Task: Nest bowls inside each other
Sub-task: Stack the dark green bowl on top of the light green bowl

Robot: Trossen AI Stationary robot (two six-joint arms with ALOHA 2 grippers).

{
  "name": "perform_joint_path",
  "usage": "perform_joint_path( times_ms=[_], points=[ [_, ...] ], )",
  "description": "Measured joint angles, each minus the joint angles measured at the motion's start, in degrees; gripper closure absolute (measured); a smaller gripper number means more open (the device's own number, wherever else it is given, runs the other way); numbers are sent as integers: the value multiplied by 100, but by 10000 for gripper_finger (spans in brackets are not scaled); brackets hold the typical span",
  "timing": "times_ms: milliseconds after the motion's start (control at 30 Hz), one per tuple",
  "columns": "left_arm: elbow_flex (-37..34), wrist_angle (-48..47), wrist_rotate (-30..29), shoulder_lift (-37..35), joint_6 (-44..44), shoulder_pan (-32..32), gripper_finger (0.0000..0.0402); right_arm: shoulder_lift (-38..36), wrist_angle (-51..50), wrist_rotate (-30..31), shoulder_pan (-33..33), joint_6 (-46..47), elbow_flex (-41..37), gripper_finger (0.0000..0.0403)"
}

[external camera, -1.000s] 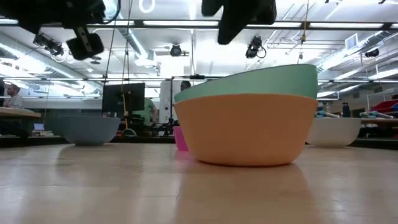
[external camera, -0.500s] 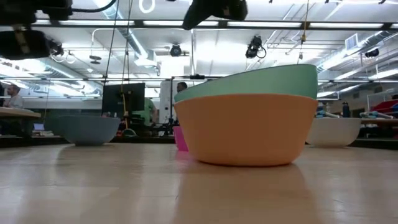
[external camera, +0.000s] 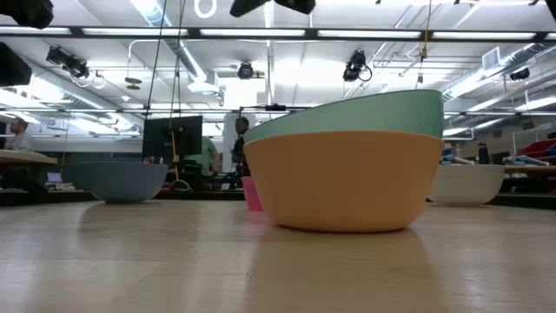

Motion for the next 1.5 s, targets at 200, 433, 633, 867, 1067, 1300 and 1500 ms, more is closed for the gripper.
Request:
perform_joint_path(
  times_ms=[200,433,633,867,1067,1300,1500],
  points=[
    [76,-94,83,779,161,-251,322,0,-21,42,-32,-115,162,239],
    [74,-149,-192,1230,193,-359,320,0,-20,107,-34,-135,200,239],
    [288,-561,-282,1280,220,-359,338,0,-74,116,-27,-126,200,239],
    [1078,-1416,-1225,1220,455,-467,329,0,-30,136,-48,-103,200,239],
    [764,-1584,-1390,1242,460,-453,293,0,-32,137,-49,-109,200,239],
    [465,-1187,-1284,1240,462,-416,262,0,-30,133,-17,-102,200,239],
    [158,-873,-896,1242,450,-261,317,0,-31,136,-19,-93,200,239]
  ],
)
